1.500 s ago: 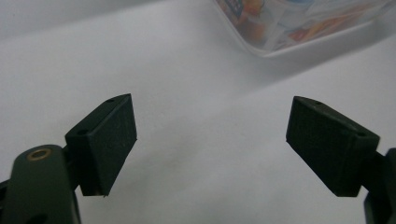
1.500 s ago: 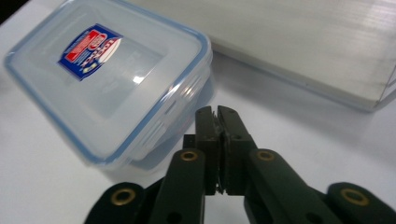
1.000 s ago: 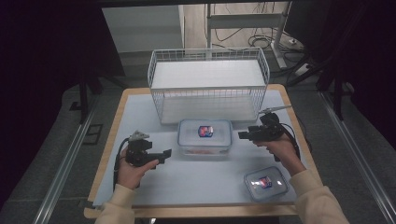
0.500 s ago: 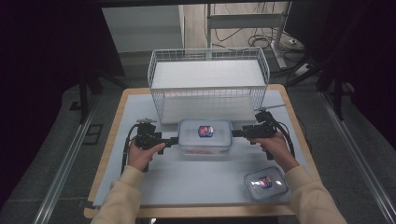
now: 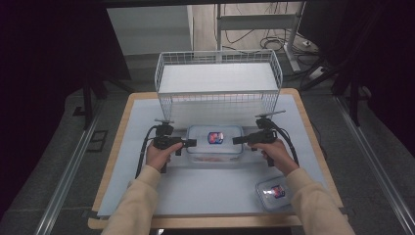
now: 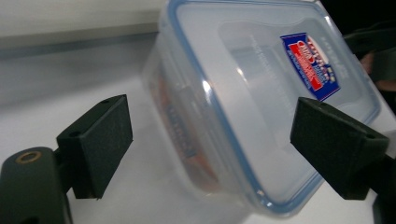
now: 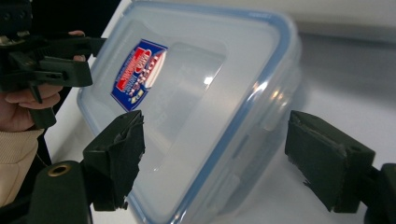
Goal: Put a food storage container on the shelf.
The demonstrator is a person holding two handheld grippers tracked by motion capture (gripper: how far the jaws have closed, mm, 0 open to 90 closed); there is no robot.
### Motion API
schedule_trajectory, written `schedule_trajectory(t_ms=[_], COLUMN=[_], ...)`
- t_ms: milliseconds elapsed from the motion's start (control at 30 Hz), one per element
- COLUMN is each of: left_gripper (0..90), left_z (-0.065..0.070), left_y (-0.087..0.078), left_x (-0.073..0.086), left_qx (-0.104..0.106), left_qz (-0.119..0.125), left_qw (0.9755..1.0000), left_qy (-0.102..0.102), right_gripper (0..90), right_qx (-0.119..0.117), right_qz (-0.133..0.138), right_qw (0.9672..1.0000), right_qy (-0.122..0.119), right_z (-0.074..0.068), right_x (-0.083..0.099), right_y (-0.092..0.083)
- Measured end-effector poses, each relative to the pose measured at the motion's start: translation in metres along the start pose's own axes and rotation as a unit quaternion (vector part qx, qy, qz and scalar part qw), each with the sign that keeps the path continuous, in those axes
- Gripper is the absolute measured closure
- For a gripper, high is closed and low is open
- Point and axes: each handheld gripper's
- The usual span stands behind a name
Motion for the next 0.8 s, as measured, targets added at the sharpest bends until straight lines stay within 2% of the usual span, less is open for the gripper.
schedule_trajectory(t_ms=[133, 167, 200, 267, 333, 467, 533, 633, 800], left_gripper=[13.7, 14.3, 15.3, 16.2, 16.3, 19.4, 20.2, 23.3, 30.8], left_z=[0.0, -0.001, -0.001, -0.001, 0.0, 0.0, 0.001, 0.001, 0.004], left_y=[0.007, 0.009, 0.009, 0.012, 0.013, 0.011, 0.009, 0.005, -0.005], left_x=[-0.001, -0.001, -0.001, -0.001, 0.0, 0.0, 0.001, 0.004, 0.01], left_qx=[0.025, 0.036, 0.036, 0.055, 0.055, 0.054, 0.055, 0.054, 0.057], left_qz=[-0.009, -0.015, -0.015, -0.022, -0.025, -0.022, -0.016, -0.01, 0.003], left_qw=[0.9996, 0.9992, 0.9992, 0.9982, 0.9981, 0.9981, 0.9981, 0.9983, 0.9983], left_qy=[-0.003, -0.006, -0.006, -0.014, -0.015, -0.022, -0.025, -0.019, -0.009], right_gripper=[17.4, 17.6, 17.6, 17.7, 19.1, 32.3, 33.0, 36.4, 44.0], right_qx=[-0.002, -0.007, -0.007, -0.015, -0.017, -0.023, -0.025, -0.03, -0.037], right_qz=[-0.009, -0.009, -0.009, -0.012, -0.015, -0.008, -0.008, -0.001, 0.008], right_qw=[0.9999, 0.9997, 0.9997, 0.9993, 0.9989, 0.9988, 0.9987, 0.9986, 0.9989], right_qy=[0.007, 0.019, 0.019, 0.033, 0.04, 0.043, 0.043, 0.043, 0.028], right_z=[0.002, 0.004, 0.004, 0.007, 0.009, 0.007, 0.008, 0.007, 0.004], right_x=[-0.001, -0.001, -0.001, -0.001, -0.001, 0.002, 0.003, 0.005, 0.009], right_y=[0.01, 0.011, 0.011, 0.011, 0.011, 0.001, 0.0, -0.003, -0.01])
Point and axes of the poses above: each handheld gripper's, and its own axes: y roughly forward along the jaws, x roughly out of its underside, z roughly to its right, and after that the axes turned 5 degrees about -x, right-handed
